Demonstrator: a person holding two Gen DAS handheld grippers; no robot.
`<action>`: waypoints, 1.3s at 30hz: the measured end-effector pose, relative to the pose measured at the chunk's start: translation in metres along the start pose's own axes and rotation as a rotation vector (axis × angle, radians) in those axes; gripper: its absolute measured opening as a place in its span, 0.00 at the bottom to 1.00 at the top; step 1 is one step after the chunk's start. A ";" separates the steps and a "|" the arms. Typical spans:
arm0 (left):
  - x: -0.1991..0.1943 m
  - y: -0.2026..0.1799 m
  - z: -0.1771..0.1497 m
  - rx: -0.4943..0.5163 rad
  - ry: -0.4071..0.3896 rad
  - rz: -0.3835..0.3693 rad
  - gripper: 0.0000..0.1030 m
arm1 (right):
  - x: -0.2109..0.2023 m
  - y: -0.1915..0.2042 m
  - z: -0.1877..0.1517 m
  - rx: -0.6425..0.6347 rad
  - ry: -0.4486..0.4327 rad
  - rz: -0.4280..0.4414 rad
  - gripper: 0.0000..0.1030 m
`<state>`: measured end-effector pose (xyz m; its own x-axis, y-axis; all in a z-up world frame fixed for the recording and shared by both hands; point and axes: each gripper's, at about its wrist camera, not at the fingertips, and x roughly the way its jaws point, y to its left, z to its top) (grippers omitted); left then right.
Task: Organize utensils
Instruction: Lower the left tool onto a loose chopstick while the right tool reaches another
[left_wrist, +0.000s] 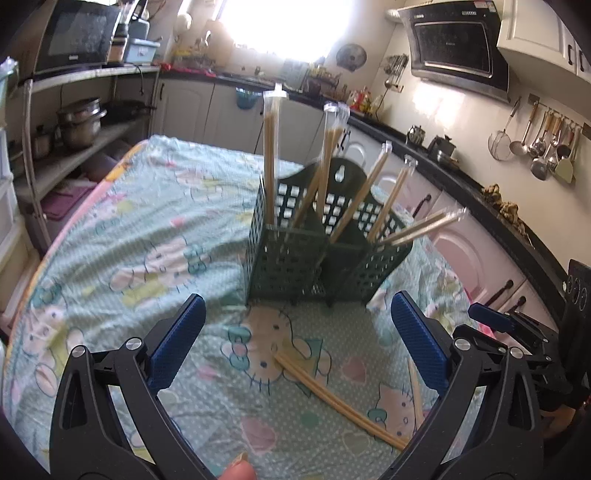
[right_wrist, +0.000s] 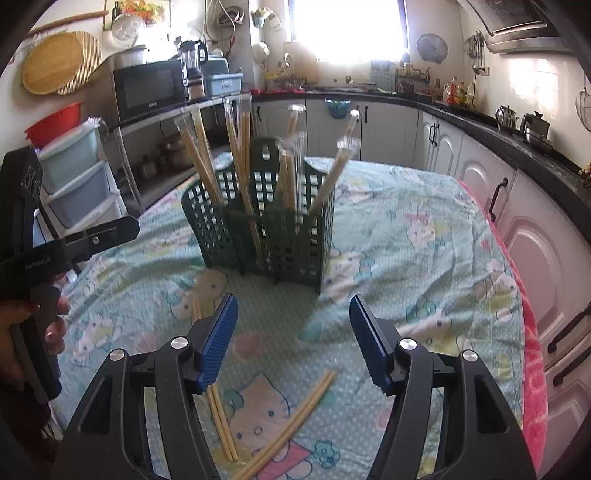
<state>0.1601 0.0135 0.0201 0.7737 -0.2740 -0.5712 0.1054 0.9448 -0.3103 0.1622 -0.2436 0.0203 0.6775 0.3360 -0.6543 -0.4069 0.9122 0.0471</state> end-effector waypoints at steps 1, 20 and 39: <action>0.002 0.000 -0.002 0.000 0.011 -0.003 0.90 | 0.001 -0.001 -0.003 0.001 0.008 -0.001 0.59; 0.051 0.009 -0.042 -0.119 0.240 -0.099 0.71 | 0.026 -0.006 -0.050 0.020 0.144 0.007 0.59; 0.100 0.019 -0.044 -0.193 0.387 -0.080 0.51 | 0.080 -0.035 -0.049 0.217 0.307 0.043 0.38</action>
<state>0.2121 -0.0043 -0.0769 0.4728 -0.4273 -0.7706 0.0084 0.8767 -0.4810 0.2004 -0.2606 -0.0703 0.4338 0.3193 -0.8425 -0.2699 0.9382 0.2166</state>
